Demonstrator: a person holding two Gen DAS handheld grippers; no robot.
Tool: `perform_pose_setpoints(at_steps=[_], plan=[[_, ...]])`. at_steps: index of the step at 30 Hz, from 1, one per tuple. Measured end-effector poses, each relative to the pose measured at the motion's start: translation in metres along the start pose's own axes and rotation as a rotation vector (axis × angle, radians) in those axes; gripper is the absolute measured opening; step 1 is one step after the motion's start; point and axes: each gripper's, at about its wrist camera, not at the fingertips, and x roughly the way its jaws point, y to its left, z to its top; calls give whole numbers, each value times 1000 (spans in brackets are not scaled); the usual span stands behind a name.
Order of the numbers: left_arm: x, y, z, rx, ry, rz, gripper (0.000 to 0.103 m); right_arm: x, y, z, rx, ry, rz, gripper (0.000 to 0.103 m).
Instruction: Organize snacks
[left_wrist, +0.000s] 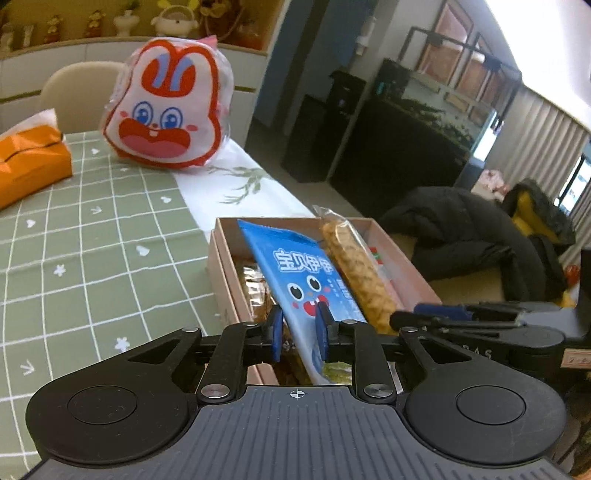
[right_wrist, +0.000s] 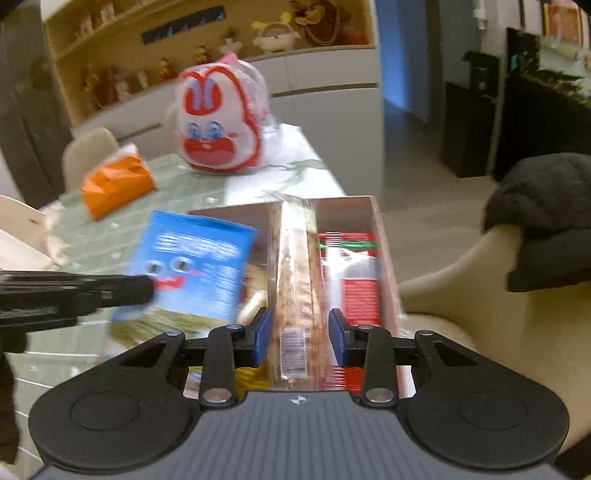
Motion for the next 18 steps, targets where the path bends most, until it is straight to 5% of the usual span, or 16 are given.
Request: perform_pose_setpoints(at_steps=[6,11,12,14,18], plan=[[-20,6,3,-46,-131,2,23,-12,-8,0,-5,-15,-78,34],[-27,0,-5,-43,-110,-21,23,-27,-12,-5,15,-54,-108,36],[-31,-3,-9,-35,-121,-25,23,-32,-12,-8,27,-64,-92,38],[-46,-13,-21,-10,-165,-24,23,-44,-7,-15,32,-85,-70,59],[-78,-40,-57,84,-232,13,23,-82,10,-40,15,-170,-65,74]])
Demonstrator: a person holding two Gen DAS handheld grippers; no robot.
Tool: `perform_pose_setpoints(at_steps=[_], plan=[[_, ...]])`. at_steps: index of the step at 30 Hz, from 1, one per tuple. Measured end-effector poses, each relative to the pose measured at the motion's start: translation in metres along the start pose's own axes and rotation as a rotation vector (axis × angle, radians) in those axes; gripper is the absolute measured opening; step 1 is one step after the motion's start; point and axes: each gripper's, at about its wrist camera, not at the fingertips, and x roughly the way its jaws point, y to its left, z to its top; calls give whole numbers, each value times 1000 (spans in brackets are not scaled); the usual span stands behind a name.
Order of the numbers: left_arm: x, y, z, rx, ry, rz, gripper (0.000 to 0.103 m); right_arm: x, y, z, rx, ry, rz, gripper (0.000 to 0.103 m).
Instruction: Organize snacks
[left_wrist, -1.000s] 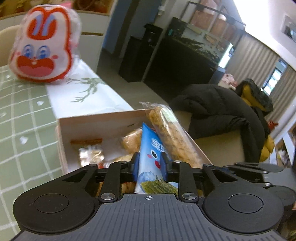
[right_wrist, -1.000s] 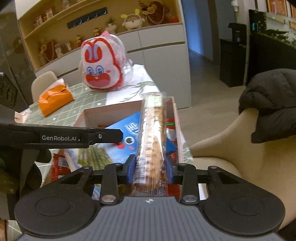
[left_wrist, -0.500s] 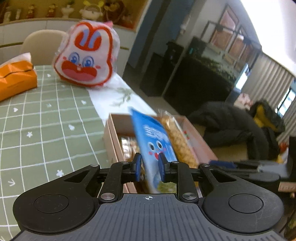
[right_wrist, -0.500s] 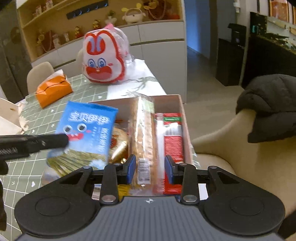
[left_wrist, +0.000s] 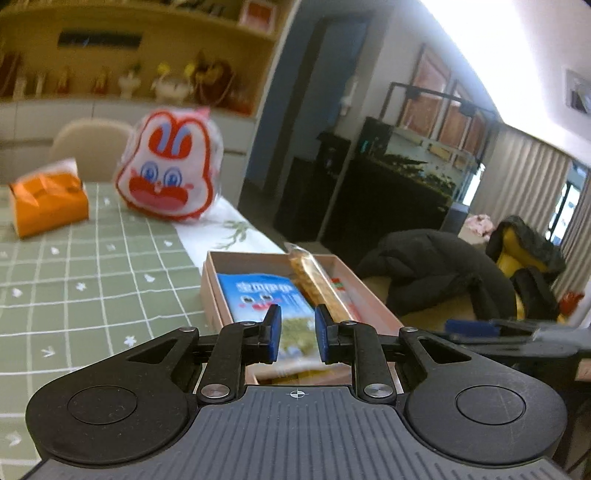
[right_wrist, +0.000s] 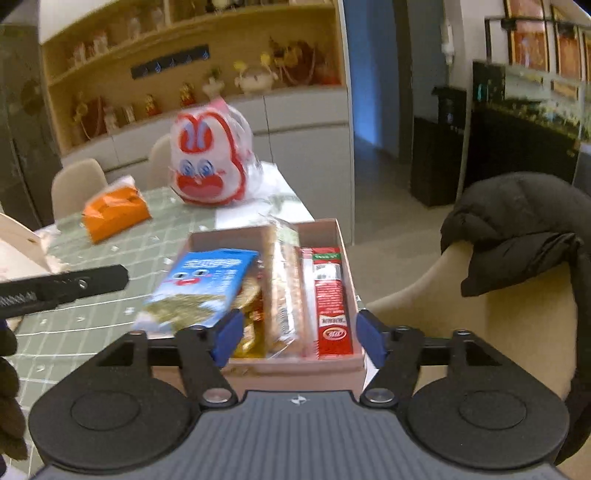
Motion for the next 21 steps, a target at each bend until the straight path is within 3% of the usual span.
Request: perform_pose_setpoints(at_steps=[2,3,7,12,15,18,21], plan=[[-13,-13,-16,51,15,3,23,-23,7,-15,-4,-45,7,89],[-18,-19,-26,74,38,0,23,-31,10,-23,-2,-55,12,91],[-26,-18,-61,105,105,43,25,-41,30,-60,-39,-21,42,92],[-27,11,-92,48,130,147,25,-16,54,-91,-46,25,-36,92],[-24,22,-100,55,130,189,25,-1,62,-102,-22,67,-22,92],[-19,25,-104,41,145,202,25,16,68,-111,-12,107,-74,92],[-15,20,-109,63,148,211,26,22,68,-112,-23,142,-122,100]])
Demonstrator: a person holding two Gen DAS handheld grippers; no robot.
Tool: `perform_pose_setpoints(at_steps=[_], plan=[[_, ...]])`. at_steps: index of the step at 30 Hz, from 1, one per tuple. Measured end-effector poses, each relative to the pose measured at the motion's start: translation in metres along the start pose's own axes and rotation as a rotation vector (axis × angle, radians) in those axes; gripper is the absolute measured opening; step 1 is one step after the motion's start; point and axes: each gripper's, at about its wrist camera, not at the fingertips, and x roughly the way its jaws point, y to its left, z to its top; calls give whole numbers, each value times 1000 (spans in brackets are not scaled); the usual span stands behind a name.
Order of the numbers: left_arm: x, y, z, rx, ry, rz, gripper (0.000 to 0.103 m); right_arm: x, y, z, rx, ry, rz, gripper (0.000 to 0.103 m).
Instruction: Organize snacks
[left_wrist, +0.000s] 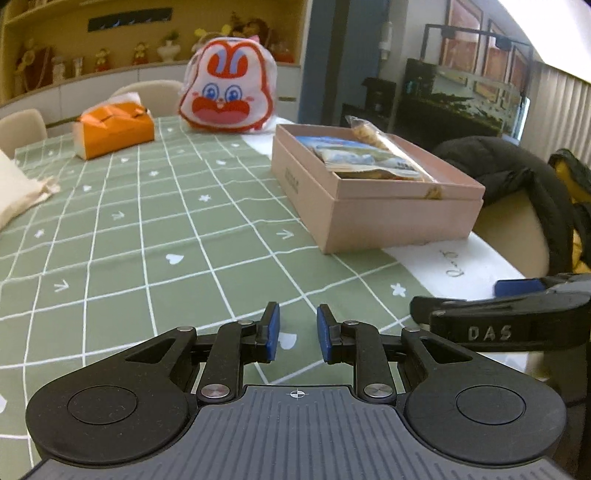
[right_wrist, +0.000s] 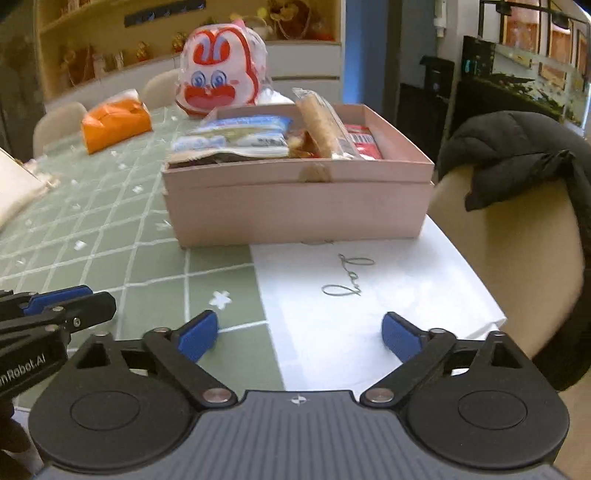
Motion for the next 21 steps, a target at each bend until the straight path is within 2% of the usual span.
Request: perform_pose_setpoints(at_steps=[4,9,18,21], plan=[[-3,-8,-5,2,0,5,26,0,-7,-5,26,-4,-16,103],[-2,-15,-6,8,2,12,27,-4,-10,-15,17,-59,-5,103],[-1,-14,-6,-13,1,4,27,-10,-14,-19,6,-73,5,103],[-1,-17,-6,8,4,21,28,-10,-13,-19,6,-74,5,103]])
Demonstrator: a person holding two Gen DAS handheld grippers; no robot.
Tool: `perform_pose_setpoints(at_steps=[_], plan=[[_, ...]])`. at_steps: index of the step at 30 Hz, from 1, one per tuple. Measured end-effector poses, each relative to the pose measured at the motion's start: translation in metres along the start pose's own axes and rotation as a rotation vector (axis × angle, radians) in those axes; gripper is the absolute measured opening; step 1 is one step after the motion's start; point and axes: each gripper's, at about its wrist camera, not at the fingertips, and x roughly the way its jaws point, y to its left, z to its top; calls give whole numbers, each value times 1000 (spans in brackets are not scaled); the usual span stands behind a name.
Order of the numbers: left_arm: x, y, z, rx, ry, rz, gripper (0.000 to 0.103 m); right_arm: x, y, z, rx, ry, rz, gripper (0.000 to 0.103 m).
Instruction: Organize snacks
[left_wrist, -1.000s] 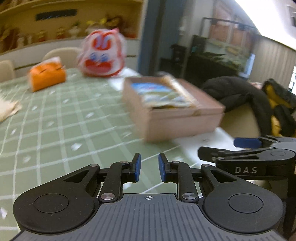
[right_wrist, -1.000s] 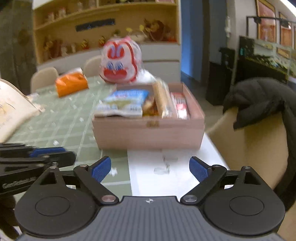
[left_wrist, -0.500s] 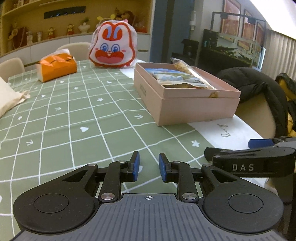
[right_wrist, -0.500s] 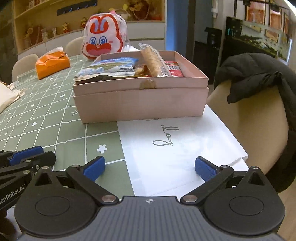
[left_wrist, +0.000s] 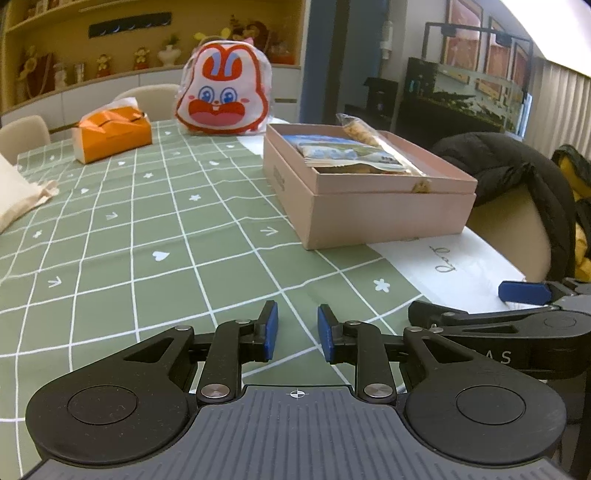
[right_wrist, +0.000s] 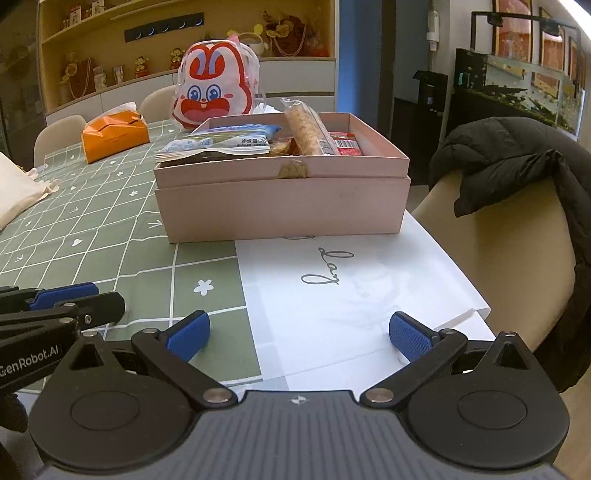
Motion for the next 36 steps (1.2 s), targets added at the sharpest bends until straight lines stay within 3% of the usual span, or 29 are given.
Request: perform_pose_setpoints(at_steps=[6,36], plan=[[-1,-8,-2,40,3,24,27,0,0,0,0,0,0,103],[-2,-7,-2,29,2,10,27,0,0,0,0,0,0,103]])
